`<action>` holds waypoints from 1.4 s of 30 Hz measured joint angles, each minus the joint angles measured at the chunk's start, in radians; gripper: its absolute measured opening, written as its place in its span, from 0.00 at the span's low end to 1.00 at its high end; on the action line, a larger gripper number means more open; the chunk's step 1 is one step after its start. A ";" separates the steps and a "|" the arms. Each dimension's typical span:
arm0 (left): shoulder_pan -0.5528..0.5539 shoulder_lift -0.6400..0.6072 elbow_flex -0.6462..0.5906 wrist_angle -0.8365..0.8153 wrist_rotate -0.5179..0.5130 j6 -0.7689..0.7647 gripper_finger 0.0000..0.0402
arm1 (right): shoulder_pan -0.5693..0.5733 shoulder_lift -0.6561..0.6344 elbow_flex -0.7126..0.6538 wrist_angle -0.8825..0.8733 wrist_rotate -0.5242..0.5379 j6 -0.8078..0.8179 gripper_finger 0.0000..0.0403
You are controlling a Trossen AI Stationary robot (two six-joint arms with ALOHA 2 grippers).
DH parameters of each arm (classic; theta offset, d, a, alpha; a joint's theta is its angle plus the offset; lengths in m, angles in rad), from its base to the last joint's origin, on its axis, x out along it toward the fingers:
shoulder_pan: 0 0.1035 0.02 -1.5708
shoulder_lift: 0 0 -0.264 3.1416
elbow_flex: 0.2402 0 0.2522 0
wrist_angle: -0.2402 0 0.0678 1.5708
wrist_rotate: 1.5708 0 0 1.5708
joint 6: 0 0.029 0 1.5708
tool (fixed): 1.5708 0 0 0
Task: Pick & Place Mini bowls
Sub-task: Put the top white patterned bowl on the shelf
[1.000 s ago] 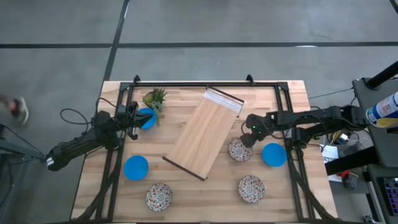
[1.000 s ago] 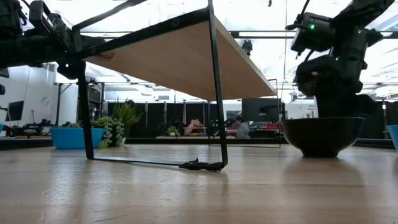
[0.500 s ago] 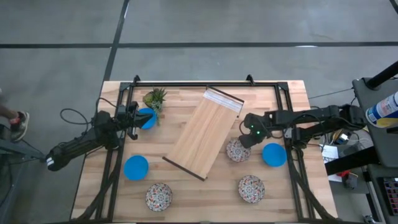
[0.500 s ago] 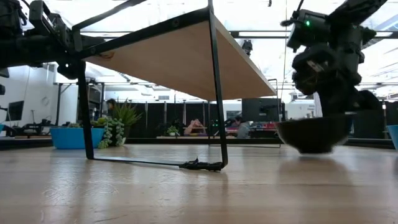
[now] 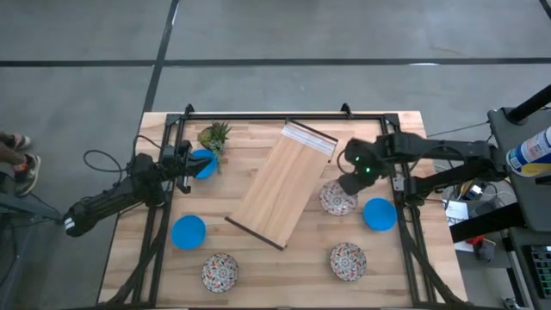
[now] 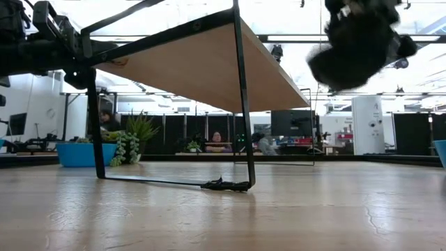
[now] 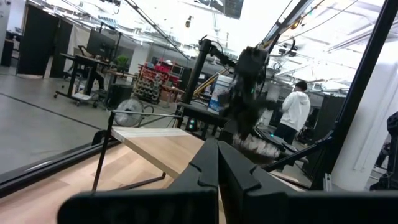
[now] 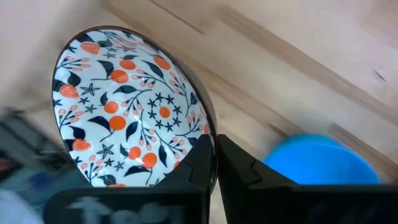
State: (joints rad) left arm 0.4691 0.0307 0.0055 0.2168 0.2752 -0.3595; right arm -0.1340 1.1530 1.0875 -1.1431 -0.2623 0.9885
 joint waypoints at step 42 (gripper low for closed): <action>0.000 0.000 0.000 -0.001 0.000 0.000 0.00 | -0.330 0.516 0.489 0.047 -0.036 -0.284 0.03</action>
State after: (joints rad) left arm 0.4693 0.0307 0.0055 0.2153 0.2752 -0.3595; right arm -0.4641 1.6692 1.5768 -1.0966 -0.2985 0.7040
